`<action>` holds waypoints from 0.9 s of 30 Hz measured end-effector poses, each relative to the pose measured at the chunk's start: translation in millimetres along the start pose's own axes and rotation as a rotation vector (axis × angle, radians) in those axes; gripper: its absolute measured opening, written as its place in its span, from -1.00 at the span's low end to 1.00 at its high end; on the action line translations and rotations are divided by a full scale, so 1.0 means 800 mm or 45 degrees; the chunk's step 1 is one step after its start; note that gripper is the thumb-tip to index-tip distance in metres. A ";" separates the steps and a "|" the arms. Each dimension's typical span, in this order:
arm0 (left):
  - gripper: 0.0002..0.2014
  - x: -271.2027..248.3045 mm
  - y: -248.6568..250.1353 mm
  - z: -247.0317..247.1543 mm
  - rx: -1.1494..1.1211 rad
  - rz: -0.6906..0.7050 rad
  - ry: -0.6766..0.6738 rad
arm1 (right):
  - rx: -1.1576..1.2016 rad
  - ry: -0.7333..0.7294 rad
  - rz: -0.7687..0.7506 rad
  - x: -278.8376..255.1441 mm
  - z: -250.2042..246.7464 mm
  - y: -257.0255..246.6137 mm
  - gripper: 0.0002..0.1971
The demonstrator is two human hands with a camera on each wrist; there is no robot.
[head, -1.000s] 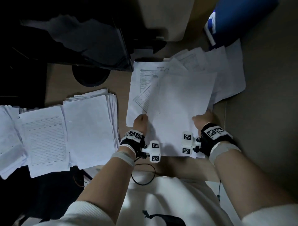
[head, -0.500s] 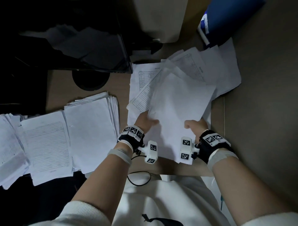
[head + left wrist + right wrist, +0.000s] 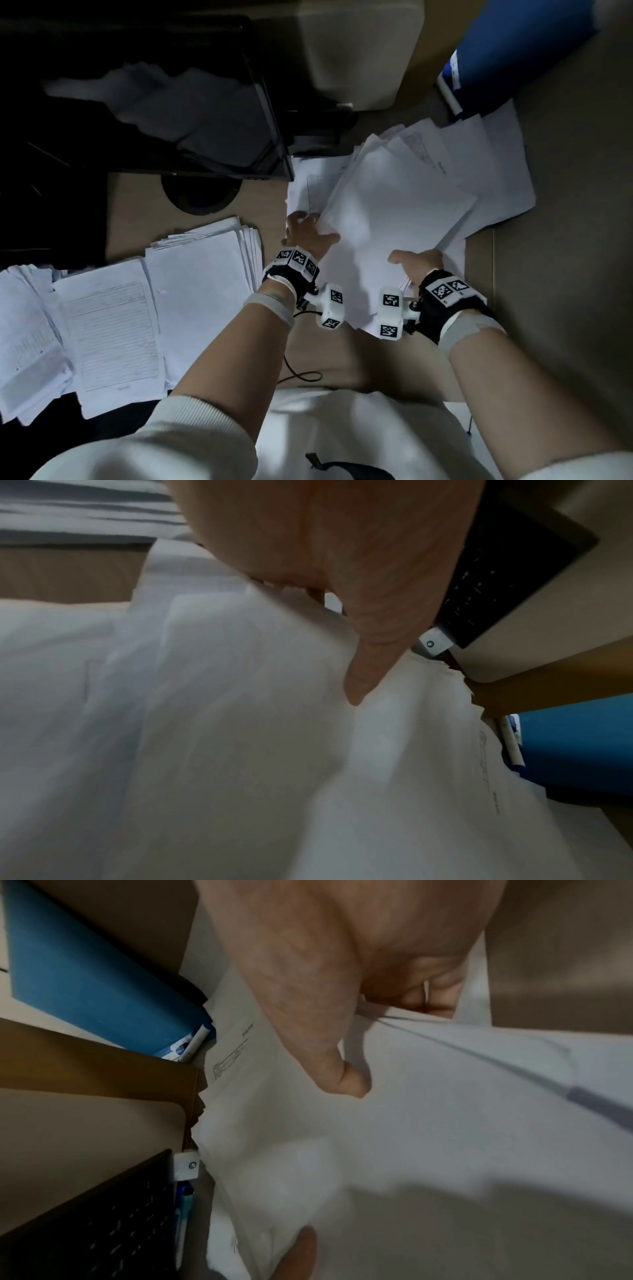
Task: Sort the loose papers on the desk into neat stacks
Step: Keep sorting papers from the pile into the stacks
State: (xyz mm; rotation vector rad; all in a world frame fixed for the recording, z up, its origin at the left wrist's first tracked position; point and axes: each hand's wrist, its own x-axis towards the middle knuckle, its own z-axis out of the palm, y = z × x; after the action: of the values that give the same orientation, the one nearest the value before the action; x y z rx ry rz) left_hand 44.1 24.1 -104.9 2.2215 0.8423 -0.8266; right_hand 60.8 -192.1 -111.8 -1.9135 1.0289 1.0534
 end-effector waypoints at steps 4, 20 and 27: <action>-0.08 0.007 -0.002 0.004 -0.264 -0.119 -0.165 | -0.066 0.021 0.021 0.004 0.003 -0.013 -0.20; 0.06 -0.018 -0.041 0.006 -0.708 -0.343 0.035 | -0.090 0.028 -0.256 -0.039 0.029 -0.042 -0.18; -0.35 -0.049 -0.041 0.034 -0.856 -0.276 -0.018 | -0.233 -0.066 -0.202 -0.052 0.006 -0.006 -0.81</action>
State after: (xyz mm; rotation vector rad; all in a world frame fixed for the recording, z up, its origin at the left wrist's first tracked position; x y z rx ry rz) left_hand -12.0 11.1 -103.8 1.5510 1.1644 -0.5405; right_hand 48.5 -173.3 -76.1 -2.0648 0.7598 1.1312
